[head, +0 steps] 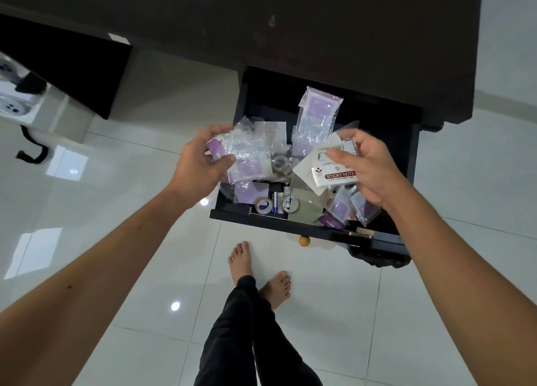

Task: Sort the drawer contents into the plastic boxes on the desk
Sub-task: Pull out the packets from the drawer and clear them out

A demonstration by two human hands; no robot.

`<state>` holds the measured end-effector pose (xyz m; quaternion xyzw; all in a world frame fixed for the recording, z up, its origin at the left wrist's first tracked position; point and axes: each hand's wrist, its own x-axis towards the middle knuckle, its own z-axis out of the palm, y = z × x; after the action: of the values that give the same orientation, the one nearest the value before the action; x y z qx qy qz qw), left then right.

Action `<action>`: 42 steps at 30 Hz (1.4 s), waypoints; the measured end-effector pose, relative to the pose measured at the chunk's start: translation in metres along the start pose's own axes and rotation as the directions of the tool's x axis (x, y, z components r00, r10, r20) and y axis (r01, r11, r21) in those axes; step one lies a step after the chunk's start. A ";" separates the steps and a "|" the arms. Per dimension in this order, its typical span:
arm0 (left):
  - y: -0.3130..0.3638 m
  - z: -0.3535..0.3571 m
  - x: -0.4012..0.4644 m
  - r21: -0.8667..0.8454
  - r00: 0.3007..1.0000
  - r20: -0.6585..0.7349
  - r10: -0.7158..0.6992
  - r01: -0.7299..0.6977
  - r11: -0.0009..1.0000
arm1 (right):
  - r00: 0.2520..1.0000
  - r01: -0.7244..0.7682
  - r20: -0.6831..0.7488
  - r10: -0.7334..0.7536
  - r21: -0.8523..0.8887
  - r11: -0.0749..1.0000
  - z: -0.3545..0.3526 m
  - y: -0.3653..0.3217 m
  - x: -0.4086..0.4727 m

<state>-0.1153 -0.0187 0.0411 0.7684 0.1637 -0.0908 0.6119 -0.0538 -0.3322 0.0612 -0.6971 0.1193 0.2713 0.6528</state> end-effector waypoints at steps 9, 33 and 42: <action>0.013 0.028 0.006 -0.023 0.990 0.128 0.061 -0.059 0.998 | 0.995 0.054 0.095 -0.026 -0.297 0.953 0.015 -0.002 0.001; 0.032 0.102 0.027 -0.145 0.916 0.397 0.054 0.004 0.989 | 0.993 0.086 -0.032 -0.113 -0.449 0.889 0.008 0.027 0.000; 0.020 0.100 0.042 -0.088 0.936 0.349 0.040 -0.010 0.996 | 0.985 0.039 -0.152 -0.078 -0.243 0.969 -0.026 0.021 -0.004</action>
<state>-0.0627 -0.1140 0.0217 0.7153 0.0458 -0.2114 0.6645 -0.0620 -0.3610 0.0454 -0.7935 0.1173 0.2070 0.5601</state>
